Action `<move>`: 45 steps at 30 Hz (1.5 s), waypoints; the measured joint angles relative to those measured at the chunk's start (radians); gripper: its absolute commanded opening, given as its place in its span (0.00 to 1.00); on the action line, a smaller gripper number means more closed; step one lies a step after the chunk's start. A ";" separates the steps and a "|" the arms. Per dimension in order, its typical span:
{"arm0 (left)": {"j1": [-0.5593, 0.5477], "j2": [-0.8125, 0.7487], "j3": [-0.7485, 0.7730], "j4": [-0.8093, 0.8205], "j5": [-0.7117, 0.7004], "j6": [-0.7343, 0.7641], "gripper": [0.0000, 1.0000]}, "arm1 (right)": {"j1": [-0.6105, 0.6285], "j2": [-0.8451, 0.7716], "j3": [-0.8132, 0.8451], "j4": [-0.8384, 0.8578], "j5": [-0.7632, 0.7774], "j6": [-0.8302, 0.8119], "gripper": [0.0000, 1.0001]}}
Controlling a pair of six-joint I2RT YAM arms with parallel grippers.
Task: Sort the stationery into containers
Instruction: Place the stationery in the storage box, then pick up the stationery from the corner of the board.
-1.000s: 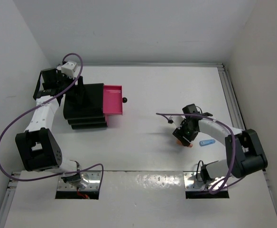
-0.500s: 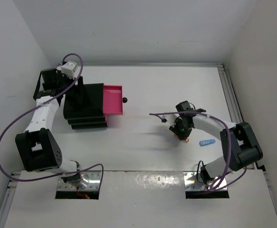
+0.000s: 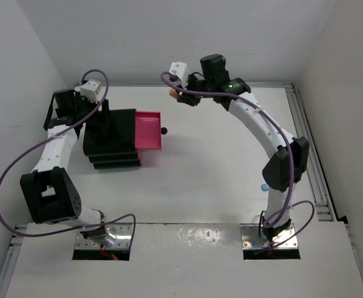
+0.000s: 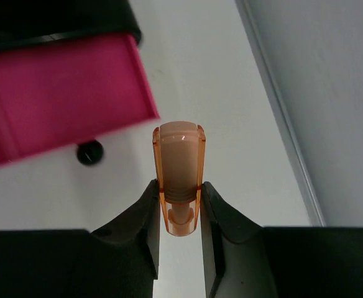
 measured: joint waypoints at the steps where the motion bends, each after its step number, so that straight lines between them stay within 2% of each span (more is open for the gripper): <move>1: 0.000 0.001 0.001 0.000 0.001 0.000 0.78 | 0.020 0.014 0.024 0.006 -0.016 0.005 0.00; 13: 0.000 0.001 -0.003 0.009 0.002 -0.004 0.78 | 0.197 0.169 0.034 0.088 -0.129 0.078 0.00; 29: 0.000 0.000 -0.010 0.021 0.006 -0.005 0.78 | 0.235 0.195 -0.019 0.151 -0.166 0.123 0.01; 32: 0.000 0.000 -0.011 0.022 0.006 -0.005 0.78 | 0.235 0.201 -0.026 0.150 -0.166 0.124 0.11; 33: 0.000 0.000 -0.011 0.022 0.006 -0.005 0.78 | 0.235 0.201 -0.026 0.147 -0.166 0.126 0.20; 36: 0.000 -0.002 -0.013 0.024 0.006 -0.005 0.78 | 0.235 0.201 -0.026 0.145 -0.170 0.140 0.39; 40: 0.000 -0.002 -0.014 0.027 0.006 -0.005 0.78 | 0.235 0.201 -0.026 0.157 -0.172 0.174 0.50; 45: 0.000 -0.002 -0.014 0.027 0.008 -0.007 0.78 | 0.228 0.195 -0.026 0.169 -0.169 0.240 0.55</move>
